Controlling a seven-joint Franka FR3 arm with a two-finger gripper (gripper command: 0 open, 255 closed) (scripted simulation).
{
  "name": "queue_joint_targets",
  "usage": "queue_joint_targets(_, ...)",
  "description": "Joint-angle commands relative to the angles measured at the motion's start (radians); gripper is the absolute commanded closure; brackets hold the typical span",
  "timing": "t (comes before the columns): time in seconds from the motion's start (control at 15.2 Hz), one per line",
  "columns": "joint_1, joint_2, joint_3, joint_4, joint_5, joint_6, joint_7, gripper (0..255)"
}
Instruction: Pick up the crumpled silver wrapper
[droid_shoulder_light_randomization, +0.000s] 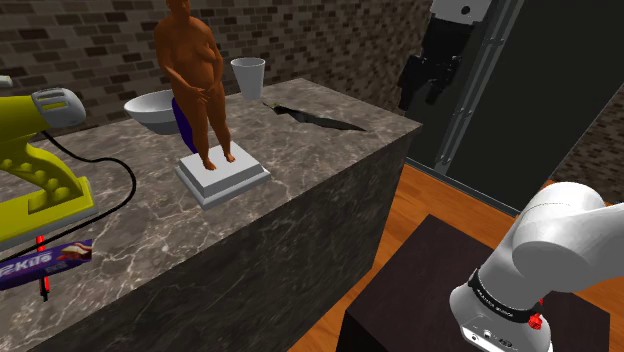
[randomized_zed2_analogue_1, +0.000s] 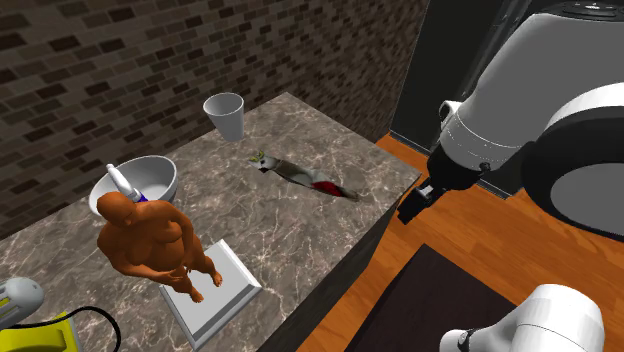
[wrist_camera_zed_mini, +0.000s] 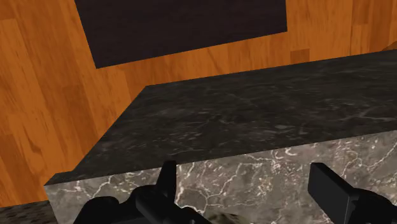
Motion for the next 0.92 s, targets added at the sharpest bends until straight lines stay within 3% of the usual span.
queue_joint_targets(0.0, 0.0, 0.0, 0.0, 0.0, 0.0, 0.0, 0.0, 0)
queue_joint_targets(0.46, 0.013, 0.326, 0.093, 0.234, -0.103, 0.031, 0.004, 0)
queue_joint_targets(0.86, 0.022, 0.605, 0.174, 0.478, -0.229, -0.001, 0.027, 0)
